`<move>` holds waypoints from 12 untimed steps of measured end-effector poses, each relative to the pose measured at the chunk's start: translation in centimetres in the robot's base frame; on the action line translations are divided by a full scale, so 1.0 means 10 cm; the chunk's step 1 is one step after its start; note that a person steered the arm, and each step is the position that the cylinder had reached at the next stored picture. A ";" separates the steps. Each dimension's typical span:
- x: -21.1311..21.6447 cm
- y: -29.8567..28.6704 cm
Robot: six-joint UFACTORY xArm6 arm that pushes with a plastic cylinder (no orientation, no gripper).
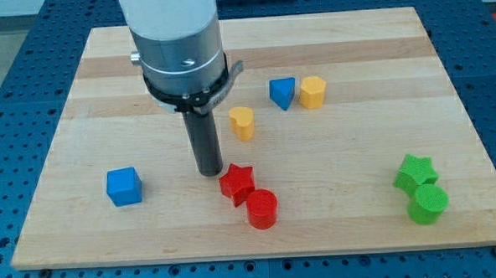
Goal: Push the red star into the red circle
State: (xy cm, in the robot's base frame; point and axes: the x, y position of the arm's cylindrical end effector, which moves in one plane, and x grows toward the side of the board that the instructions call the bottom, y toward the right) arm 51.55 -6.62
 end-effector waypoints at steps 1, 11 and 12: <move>0.09 0.07; 0.53 -0.17; 0.53 -0.18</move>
State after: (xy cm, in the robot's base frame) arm 56.86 -8.45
